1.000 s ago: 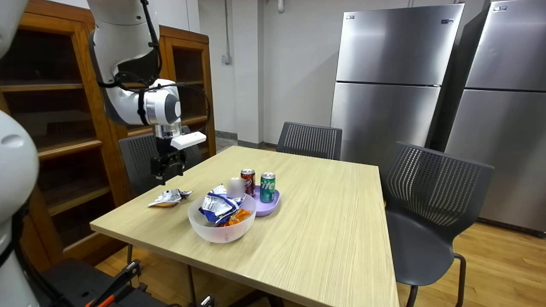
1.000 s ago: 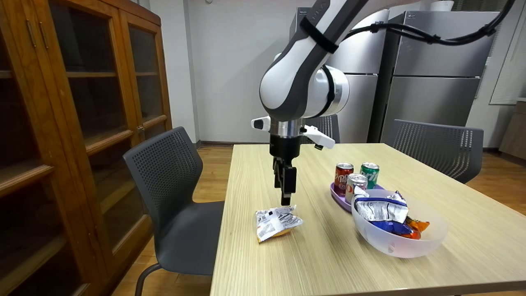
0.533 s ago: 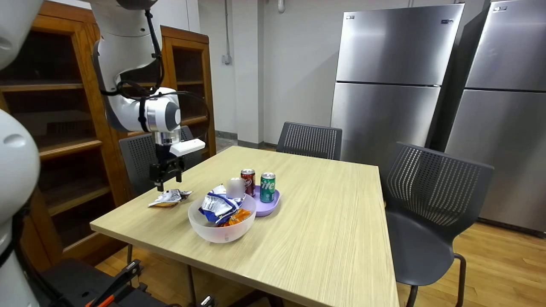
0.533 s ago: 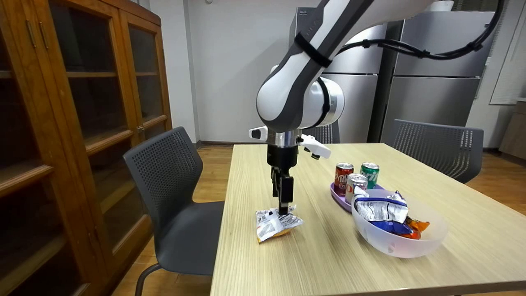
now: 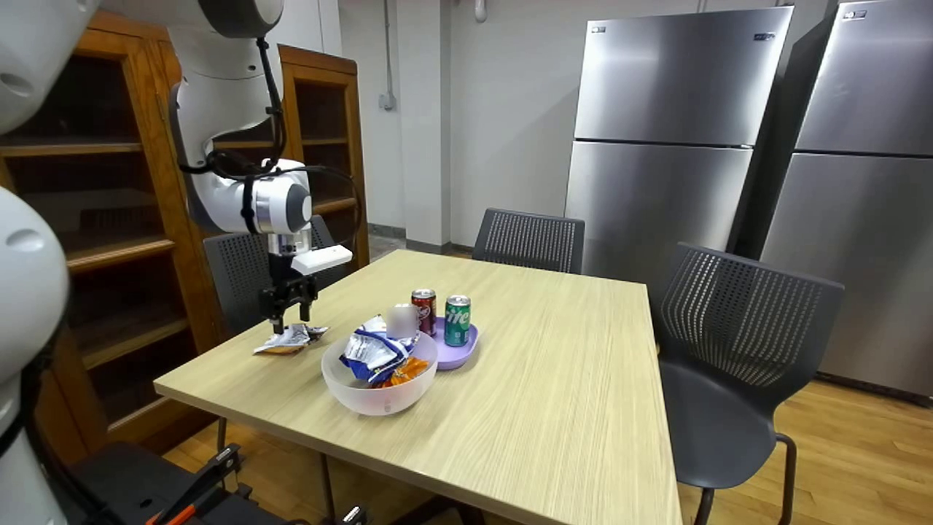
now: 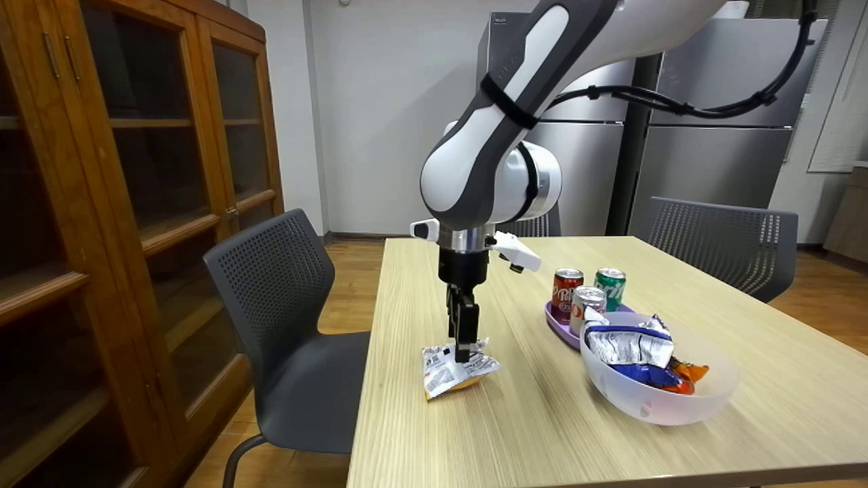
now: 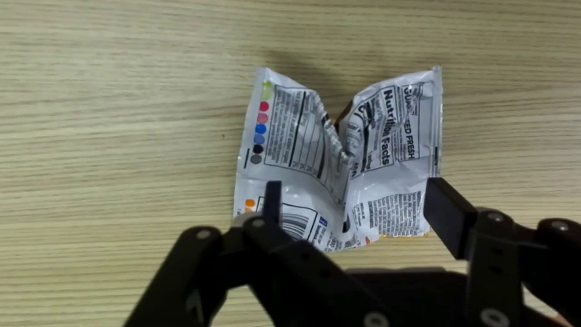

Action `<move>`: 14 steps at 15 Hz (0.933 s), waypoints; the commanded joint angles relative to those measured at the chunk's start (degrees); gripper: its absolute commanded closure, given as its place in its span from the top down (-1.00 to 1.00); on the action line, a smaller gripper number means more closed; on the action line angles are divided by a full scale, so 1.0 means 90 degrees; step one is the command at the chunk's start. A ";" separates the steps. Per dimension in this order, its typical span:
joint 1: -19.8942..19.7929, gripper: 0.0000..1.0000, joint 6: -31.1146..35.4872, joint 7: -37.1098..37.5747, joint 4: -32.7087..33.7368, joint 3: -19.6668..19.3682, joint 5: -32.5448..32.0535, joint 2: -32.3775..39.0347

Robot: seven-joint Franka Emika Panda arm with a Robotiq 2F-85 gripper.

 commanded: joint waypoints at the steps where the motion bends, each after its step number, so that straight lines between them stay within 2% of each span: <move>1: 0.0087 0.01 -0.0148 0.0254 0.0259 -0.0014 -0.0166 0.0162; 6: 0.0110 -0.78 -0.0150 0.0283 0.0298 -0.0021 -0.0188 0.0191; 8: 0.0122 -1.00 -0.0146 0.0295 0.0300 -0.0023 -0.0198 0.0145; 14: 0.0196 -1.00 -0.0019 0.0386 0.0296 -0.0051 -0.0297 -0.0104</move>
